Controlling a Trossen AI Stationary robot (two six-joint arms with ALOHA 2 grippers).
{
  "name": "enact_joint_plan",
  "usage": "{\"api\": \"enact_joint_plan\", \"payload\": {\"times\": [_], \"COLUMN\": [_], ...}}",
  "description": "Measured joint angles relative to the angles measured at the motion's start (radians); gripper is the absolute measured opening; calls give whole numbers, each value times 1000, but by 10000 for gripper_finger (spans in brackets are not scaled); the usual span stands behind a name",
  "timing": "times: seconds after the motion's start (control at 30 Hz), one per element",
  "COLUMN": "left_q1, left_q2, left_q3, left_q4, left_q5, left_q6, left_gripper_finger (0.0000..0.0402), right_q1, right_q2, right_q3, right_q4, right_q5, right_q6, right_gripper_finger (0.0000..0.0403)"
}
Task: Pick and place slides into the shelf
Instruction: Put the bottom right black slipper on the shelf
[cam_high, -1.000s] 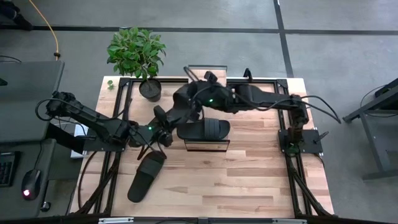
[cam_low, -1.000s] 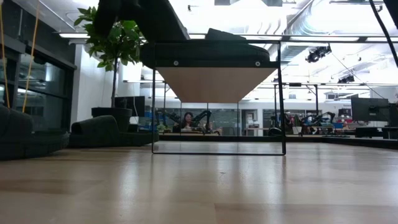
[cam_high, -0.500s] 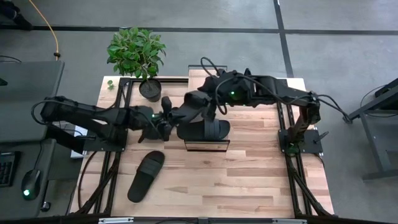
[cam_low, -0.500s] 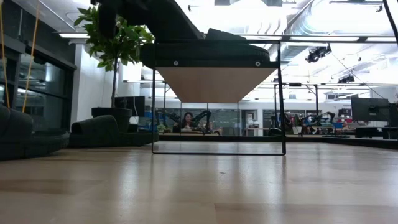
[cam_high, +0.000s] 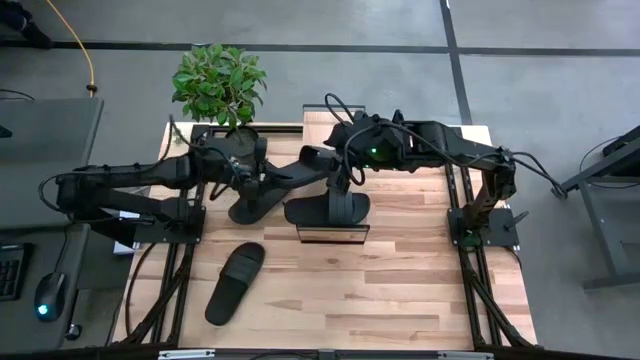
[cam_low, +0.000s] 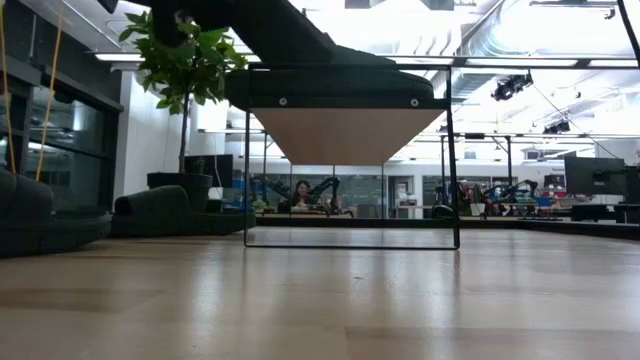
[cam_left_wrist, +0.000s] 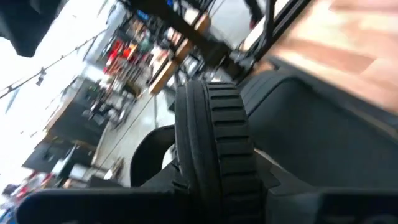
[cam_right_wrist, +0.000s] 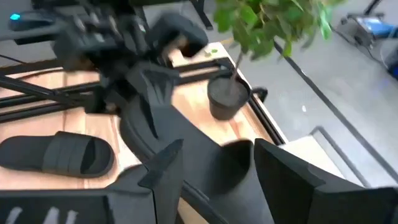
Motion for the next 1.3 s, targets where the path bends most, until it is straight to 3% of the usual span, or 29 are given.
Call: {"api": "enact_joint_plan", "payload": {"times": [0.2,0.43,0.6,1.0,1.3], "left_q1": [50,54,54,54,54], "left_q2": [-60,-181,-231,-242,-248], "left_q3": [0,0,0,0,0], "left_q4": [-14,-58,-79,-53,93], "left_q5": [47,99,140,89,91], "left_q6": [3,66,109,303,387], "left_gripper_finger": [95,69,63,131,149], "right_q1": [-18,-89,-163,-425,-522], "right_q2": [-12,-50,-60,-60,-59], "right_q3": [0,0,0,-10,-10], "right_q4": [-88,-166,-163,-95,-65], "right_q5": [32,22,-127,-702,-739], "right_q6": [133,307,367,362,361], "right_gripper_finger": [185,185,186,222,229]}}
